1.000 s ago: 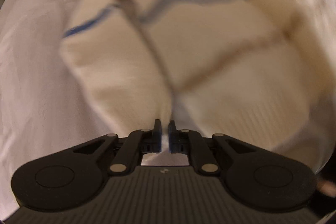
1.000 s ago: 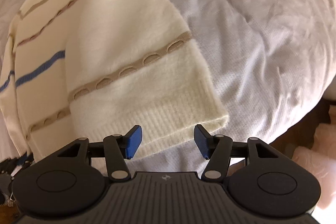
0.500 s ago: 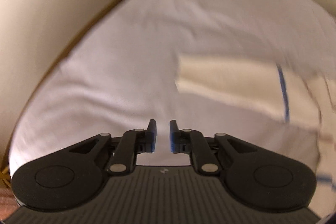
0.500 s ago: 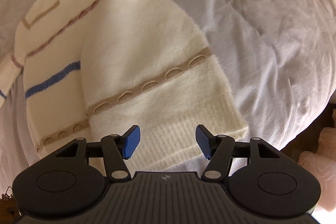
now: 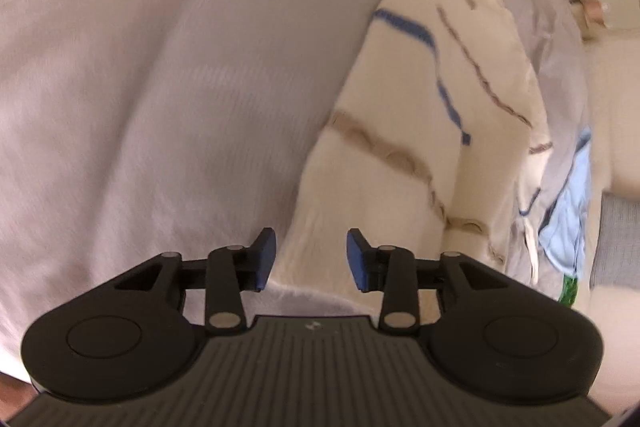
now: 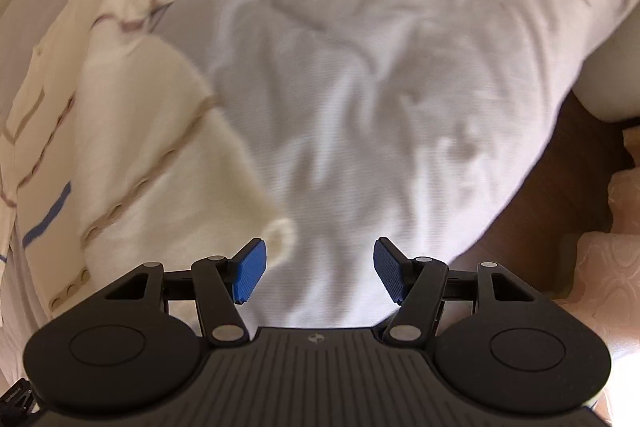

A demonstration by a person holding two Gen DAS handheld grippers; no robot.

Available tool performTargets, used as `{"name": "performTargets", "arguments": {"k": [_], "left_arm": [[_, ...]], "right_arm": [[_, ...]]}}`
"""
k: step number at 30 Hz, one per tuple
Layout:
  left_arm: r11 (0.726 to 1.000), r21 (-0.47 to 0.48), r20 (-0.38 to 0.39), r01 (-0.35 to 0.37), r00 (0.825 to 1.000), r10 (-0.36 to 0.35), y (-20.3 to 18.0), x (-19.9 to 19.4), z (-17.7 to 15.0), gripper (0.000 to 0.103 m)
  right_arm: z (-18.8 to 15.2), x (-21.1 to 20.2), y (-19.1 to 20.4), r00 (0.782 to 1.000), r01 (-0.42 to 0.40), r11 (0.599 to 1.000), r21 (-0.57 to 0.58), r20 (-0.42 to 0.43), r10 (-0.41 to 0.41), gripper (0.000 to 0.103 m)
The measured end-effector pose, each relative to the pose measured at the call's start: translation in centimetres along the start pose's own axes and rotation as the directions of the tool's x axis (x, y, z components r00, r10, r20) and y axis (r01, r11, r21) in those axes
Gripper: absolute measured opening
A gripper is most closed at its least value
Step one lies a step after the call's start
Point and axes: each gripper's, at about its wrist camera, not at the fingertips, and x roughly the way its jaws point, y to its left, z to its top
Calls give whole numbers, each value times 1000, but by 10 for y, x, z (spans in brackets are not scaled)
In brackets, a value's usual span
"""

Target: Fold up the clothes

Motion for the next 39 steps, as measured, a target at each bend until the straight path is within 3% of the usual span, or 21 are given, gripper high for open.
{"name": "performTargets", "arguments": {"k": [3,5,7,10,12,13,14,15,16,19,21,24,26,28,30,31,33,35,36,37,39], "left_arm": [[997,-70,27,37,999,-36,0,8,-8,39],[995,-90,50,50,998,-45,0,10,-12,49],[993,-105,76,49,996,-41,0,17,-16,50],[984,-167,106,61,993,-43,7,26,-19,50],[982,-177,124,67,991,-45,8,26,-20,39],[986,-161,126,51,992,-30,7,24,-20,8],[989,-144,129,37,992,-19,5,21,-21,6],[992,-124,139,28,990,-11,2,14,-22,6],[995,-95,167,24,986,-8,-3,1,-24,5],[998,24,279,51,959,-56,-22,-57,-33,5],[991,125,339,42,937,-83,-36,-98,-44,5],[966,254,380,-48,924,-54,-52,-125,-64,5],[936,315,376,-157,926,29,-57,-112,-78,5],[896,345,312,-281,934,173,-50,-65,-87,6],[841,375,239,-390,917,318,-40,-15,-94,6],[828,377,224,-415,909,353,-37,-1,-97,7],[839,349,227,-418,906,357,-37,5,-98,7],[866,317,235,-386,917,323,-40,-6,-96,9],[868,313,247,-387,915,319,-42,-14,-96,10],[865,311,260,-393,911,321,-43,-21,-97,10],[853,307,277,-423,897,345,-44,-32,-98,12]], "right_arm": [[2,-1,-24,998,-65,998,26,7,65,60],[5,0,-36,993,-122,992,25,10,122,58],[8,7,-35,987,-162,986,-24,1,162,52],[11,22,-19,983,-185,975,-126,-9,186,52],[13,35,-5,983,-180,964,-195,-5,182,52],[13,40,2,983,-179,957,-227,-3,183,52],[13,45,9,983,-179,949,-259,-1,185,52],[12,48,15,982,-179,940,-292,0,187,37],[10,44,19,981,-181,928,-324,3,193,7],[4,29,29,976,-192,891,-412,14,217,5],[2,-2,11,959,-241,885,-398,45,282,5],[-2,-36,-26,938,-307,888,-343,51,344,4],[-7,-35,-47,944,-305,905,-298,30,328,4],[-14,-11,-59,963,-260,932,-253,-3,268,4],[-19,18,-65,980,-197,956,-218,-35,194,5],[-20,36,-63,987,-160,967,-199,-64,150,6],[-19,45,-49,992,-110,973,-201,-78,96,9],[-21,36,-36,997,-73,962,-265,-48,62,17],[-22,29,-30,999,-54,951,-303,-22,50,32],[-25,22,-28,999,-30,944,-330,16,37,40],[-30,8,-23,996,8,929,-371,81,23,40]]}}
